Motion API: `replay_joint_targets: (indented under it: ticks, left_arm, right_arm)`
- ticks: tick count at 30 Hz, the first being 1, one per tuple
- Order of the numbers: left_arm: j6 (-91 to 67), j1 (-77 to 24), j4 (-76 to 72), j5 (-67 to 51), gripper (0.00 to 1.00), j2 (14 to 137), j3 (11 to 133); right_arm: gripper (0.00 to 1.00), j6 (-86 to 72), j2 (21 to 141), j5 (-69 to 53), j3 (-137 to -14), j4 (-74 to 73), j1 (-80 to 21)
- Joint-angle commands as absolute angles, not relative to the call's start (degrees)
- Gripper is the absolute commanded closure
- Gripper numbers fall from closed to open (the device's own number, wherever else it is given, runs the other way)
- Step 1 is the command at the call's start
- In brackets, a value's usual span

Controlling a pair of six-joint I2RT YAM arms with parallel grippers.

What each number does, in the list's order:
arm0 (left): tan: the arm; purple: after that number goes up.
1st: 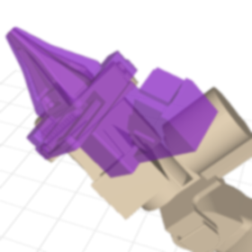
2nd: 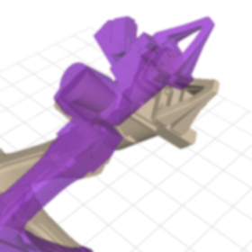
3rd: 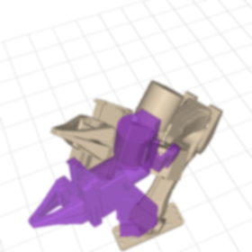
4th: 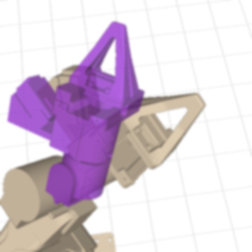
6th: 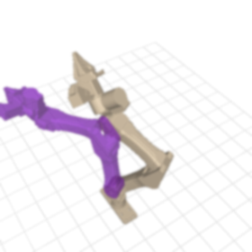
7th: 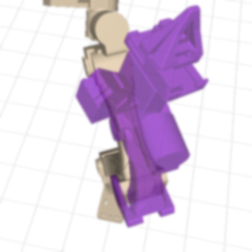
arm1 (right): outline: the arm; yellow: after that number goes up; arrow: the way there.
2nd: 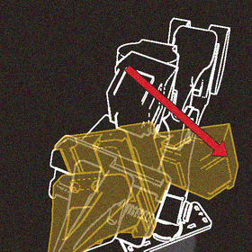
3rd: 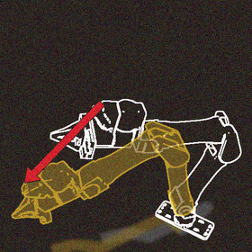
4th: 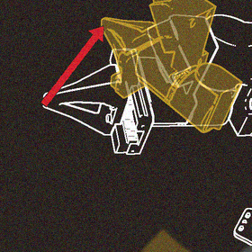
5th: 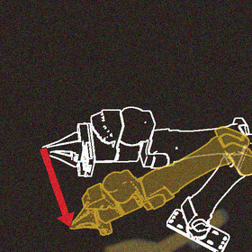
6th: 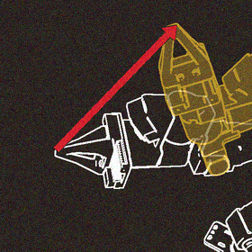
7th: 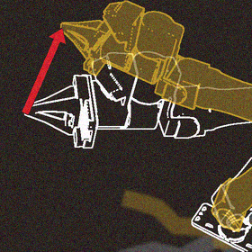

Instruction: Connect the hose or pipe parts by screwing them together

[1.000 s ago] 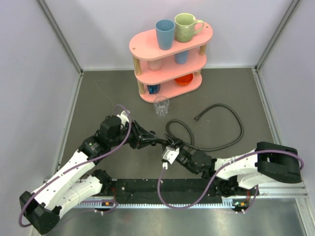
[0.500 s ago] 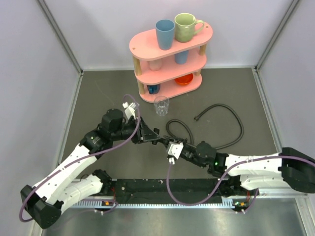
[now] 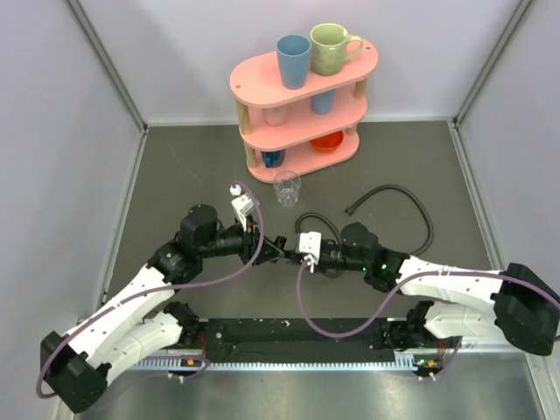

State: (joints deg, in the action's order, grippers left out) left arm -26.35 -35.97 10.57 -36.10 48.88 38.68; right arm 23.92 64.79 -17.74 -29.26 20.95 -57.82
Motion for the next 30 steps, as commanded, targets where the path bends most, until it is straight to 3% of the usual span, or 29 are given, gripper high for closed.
replay_joint_targets:
  ticks: [1, 11, 20, 24, 26, 27, 28, 30]
  left_arm:
    - [-13.47, -36.30, -2.18, -40.77, 1.00, 45.09, 34.19]
    - [1.92, -36.39, -2.46, -50.36, 1.00, 45.44, 31.99]
    - [14.93, -36.56, -3.16, -54.49, 1.00, 44.29, 29.97]
    - [16.88, -36.56, 3.06, -51.61, 1.00, 45.96, 32.07]
    - [13.30, -36.56, 3.69, -49.41, 1.00, 46.49, 33.74]
    - [10.57, -36.56, 3.78, -47.57, 1.00, 46.41, 34.36]
    - [7.76, -36.56, 1.69, -45.11, 1.00, 46.41, 34.63]
    - [-2.51, -36.56, -1.73, -42.81, 1.00, 46.06, 34.63]
  right_arm:
    - [1.00, 19.26, 66.18, -33.03, -33.92, 25.40, -54.50]
    - [1.00, 17.31, 71.36, -48.15, -39.63, 16.80, -51.33]
    - [1.00, 15.47, 76.11, -53.08, -44.65, 11.78, -50.89]
    - [1.00, 14.16, 76.03, -48.45, -44.92, 12.03, -50.80]
    - [0.87, 13.89, 74.19, -42.39, -43.60, 13.18, -50.80]
    - [0.74, 13.89, 73.31, -39.75, -41.68, 14.66, -50.80]
    - [0.70, 13.97, 72.26, -35.90, -40.53, 15.29, -50.80]
    - [0.50, 14.15, 68.31, -32.36, -37.37, 16.60, -50.80]
